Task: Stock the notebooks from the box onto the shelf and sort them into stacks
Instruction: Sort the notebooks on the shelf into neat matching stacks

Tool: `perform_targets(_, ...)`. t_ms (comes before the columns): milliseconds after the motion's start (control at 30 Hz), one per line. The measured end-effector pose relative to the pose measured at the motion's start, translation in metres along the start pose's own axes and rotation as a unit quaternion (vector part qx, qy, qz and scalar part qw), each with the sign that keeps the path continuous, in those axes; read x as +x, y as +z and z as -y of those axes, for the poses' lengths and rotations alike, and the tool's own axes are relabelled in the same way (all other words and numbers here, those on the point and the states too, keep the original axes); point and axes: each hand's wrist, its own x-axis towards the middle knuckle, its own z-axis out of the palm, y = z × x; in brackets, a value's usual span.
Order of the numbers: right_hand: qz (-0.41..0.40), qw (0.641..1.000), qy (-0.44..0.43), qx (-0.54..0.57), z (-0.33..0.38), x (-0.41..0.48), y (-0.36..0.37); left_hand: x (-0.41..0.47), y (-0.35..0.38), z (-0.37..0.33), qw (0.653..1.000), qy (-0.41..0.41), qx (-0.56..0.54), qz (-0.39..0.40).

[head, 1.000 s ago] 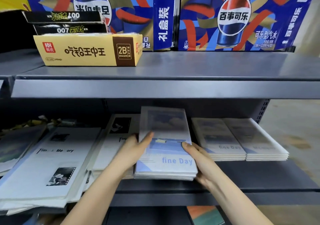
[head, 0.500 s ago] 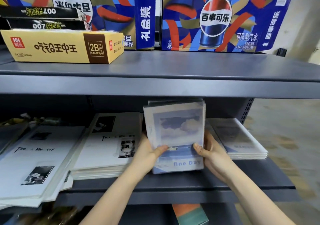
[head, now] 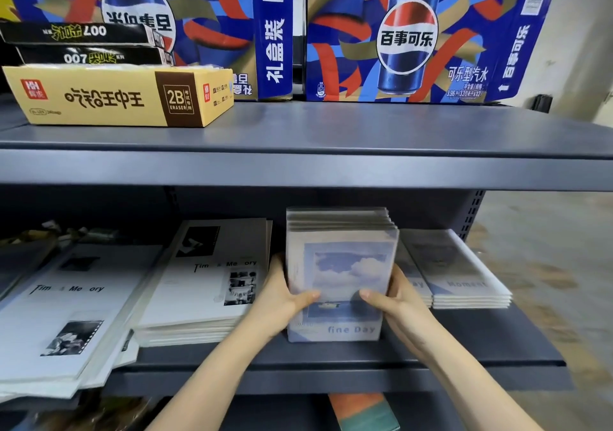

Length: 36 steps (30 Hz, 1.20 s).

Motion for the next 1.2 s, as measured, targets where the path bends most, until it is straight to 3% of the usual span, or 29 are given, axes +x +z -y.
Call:
perform_targets(267,-0.029,0.997,-0.009,-0.072,-0.008,-0.006,0.008,-0.008,0.011,-0.004,0.999,0.023,-0.006,-0.038)
perform_targets(500,-0.060,0.993,0.006,-0.104,-0.021,-0.004,0.007,-0.006,-0.006,-0.006,0.986,-0.012,0.164,0.005)
perform_targets(667,-0.065,0.987,0.025,-0.142,-0.030,-0.008,0.004,-0.004,-0.012,-0.003,0.973,-0.013,0.229,0.016)
perform_targets(1033,-0.084,0.970,-0.005,-0.226,-0.021,-0.013,0.009,0.001,-0.013,0.006,0.962,-0.036,0.269,0.038)
perform_targets(1200,-0.100,0.969,-0.012,-0.224,-0.016,-0.013,0.010,0.000,-0.011,0.008,0.968,-0.017,0.250,0.005)
